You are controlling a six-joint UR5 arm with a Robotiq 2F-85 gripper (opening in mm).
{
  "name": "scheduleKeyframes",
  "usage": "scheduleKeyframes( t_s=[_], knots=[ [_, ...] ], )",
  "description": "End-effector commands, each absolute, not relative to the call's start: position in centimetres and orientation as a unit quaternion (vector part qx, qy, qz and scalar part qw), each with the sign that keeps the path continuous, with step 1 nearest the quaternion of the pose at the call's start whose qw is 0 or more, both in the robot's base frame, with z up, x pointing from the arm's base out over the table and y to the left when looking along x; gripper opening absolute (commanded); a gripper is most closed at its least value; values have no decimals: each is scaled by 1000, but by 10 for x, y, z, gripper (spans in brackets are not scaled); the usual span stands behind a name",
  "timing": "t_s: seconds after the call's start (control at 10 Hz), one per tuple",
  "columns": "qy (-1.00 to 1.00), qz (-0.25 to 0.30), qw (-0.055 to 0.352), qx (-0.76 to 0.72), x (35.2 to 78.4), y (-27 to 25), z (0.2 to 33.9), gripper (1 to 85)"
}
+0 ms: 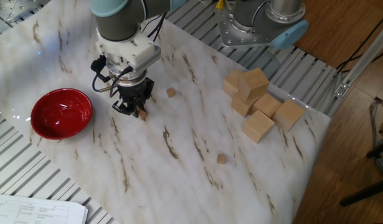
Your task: Stack the blocks into a pyramid shape
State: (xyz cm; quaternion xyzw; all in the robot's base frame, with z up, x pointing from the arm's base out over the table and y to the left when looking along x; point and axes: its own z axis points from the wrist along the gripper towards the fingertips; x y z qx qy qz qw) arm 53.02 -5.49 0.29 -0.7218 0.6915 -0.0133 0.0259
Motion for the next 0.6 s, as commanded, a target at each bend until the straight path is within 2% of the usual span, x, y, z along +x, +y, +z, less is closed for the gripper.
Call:
scheduleKeyframes(
  t_s=[0.0,0.5],
  knots=[
    [692,-3,36,-721,532,-54,1,717],
    [707,4,35,-706,530,-45,8,707]
  ],
)
